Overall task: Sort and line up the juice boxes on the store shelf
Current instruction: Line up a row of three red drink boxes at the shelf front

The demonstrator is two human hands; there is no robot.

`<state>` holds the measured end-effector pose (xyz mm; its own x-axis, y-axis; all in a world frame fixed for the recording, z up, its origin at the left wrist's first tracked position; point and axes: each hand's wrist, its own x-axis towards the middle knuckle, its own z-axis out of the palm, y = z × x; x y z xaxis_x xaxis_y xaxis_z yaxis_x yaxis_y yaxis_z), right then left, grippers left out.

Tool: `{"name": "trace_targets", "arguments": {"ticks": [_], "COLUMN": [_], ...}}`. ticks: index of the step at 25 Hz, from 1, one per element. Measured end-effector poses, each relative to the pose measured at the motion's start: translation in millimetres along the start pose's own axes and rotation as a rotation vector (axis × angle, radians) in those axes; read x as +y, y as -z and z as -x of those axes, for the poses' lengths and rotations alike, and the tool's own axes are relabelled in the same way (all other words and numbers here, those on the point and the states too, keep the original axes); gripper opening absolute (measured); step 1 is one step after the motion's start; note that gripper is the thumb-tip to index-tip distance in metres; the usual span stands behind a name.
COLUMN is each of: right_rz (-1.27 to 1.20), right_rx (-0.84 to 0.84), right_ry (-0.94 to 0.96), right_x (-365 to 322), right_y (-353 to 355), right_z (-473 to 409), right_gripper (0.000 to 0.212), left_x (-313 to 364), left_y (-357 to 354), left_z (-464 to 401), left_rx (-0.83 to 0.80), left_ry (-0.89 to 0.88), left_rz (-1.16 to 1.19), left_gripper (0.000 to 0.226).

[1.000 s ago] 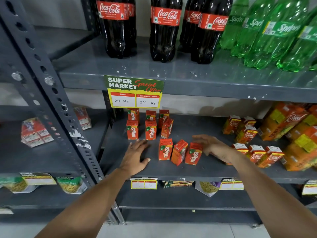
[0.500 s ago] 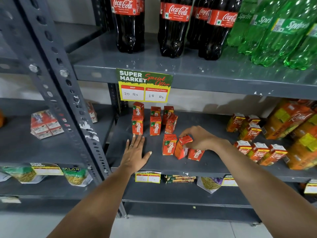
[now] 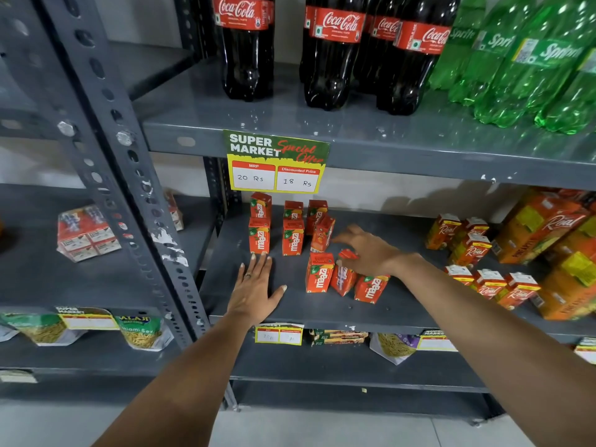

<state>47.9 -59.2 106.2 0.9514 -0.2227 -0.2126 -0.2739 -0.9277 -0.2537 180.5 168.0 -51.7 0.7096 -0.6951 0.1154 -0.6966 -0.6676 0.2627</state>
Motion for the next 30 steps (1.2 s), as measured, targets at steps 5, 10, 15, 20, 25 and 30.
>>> {"name": "trace_targets", "arguments": {"ticks": [5, 10, 15, 20, 25, 30], "right_rz": [0.013, -0.010, 0.059, 0.071, 0.196, 0.252], "right_rx": [-0.163, -0.100, -0.023, -0.119, -0.036, -0.021], "right_ry": [0.040, 0.006, -0.090, -0.021, -0.035, -0.062], "right_x": [0.5, 3.1, 1.3, 1.0, -5.1, -8.6], "right_y": [10.2, 7.2, 3.6, 10.7, 7.6, 6.5], "right_z": [-0.6, -3.6, -6.2, -5.4, -4.7, -7.0], "right_gripper": [0.063, 0.052, 0.065, 0.065, 0.045, 0.045], "left_x": [0.2, -0.4, 0.1, 0.9, 1.0, 0.1], "left_y": [-0.1, 0.4, 1.5, 2.9, 3.5, 2.4], "left_z": [-0.4, -0.3, -0.3, 0.4, 0.9, 1.1], "left_rx": [-0.005, -0.007, -0.013, 0.002, 0.005, 0.007], "left_ry": [-0.005, -0.006, -0.002, -0.009, -0.010, -0.016], "left_rz": [0.012, 0.018, 0.022, 0.032, 0.041, 0.052], "left_gripper": [0.082, 0.082, 0.082, 0.081, 0.081, 0.081]}}
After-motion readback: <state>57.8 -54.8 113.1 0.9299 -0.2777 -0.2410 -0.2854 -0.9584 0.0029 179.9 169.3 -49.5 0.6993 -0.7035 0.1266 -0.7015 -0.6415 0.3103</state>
